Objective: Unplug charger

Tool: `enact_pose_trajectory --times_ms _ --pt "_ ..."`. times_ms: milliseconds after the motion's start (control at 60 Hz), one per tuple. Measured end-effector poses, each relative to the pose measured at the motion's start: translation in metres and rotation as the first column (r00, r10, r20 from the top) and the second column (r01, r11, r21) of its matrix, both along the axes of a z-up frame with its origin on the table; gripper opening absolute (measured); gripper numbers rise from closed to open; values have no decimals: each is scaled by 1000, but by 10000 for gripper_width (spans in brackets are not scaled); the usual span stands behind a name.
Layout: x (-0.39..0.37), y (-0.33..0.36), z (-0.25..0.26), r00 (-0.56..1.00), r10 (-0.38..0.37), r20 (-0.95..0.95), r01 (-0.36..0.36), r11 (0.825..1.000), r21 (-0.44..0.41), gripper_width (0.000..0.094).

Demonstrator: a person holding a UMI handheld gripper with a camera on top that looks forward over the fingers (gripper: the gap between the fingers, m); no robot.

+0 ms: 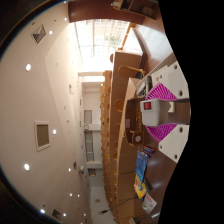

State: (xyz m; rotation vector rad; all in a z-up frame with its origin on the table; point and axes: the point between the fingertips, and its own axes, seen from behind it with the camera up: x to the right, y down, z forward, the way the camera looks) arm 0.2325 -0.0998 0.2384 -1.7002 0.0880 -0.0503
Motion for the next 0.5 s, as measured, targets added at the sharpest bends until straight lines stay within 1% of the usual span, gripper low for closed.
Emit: enact_pose_trajectory --times_ms 50,100,133,150,200,267,300,383,433,500 --pt "22 -5 -41 1000 -15 -10 14 997 -76 244" --pt "40 -11 -82 999 -25 -25 21 988 -154 248" --pt "40 -13 -126 999 -32 -41 23 981 -193 259" --pt "48 -15 -127 998 -33 -51 22 977 -210 266" --pt "59 -24 -153 996 -39 -79 17 965 -261 291" --pt "62 -31 -178 994 -19 -109 -16 951 -309 323" --pt "59 -29 -195 993 -18 -116 -20 946 -322 344" --pt "66 -31 -208 994 -22 -108 -18 937 -349 396" --pt "74 -32 -210 995 -40 -93 4 935 -355 482" --pt "84 -36 -207 997 -55 -62 29 935 -353 729"
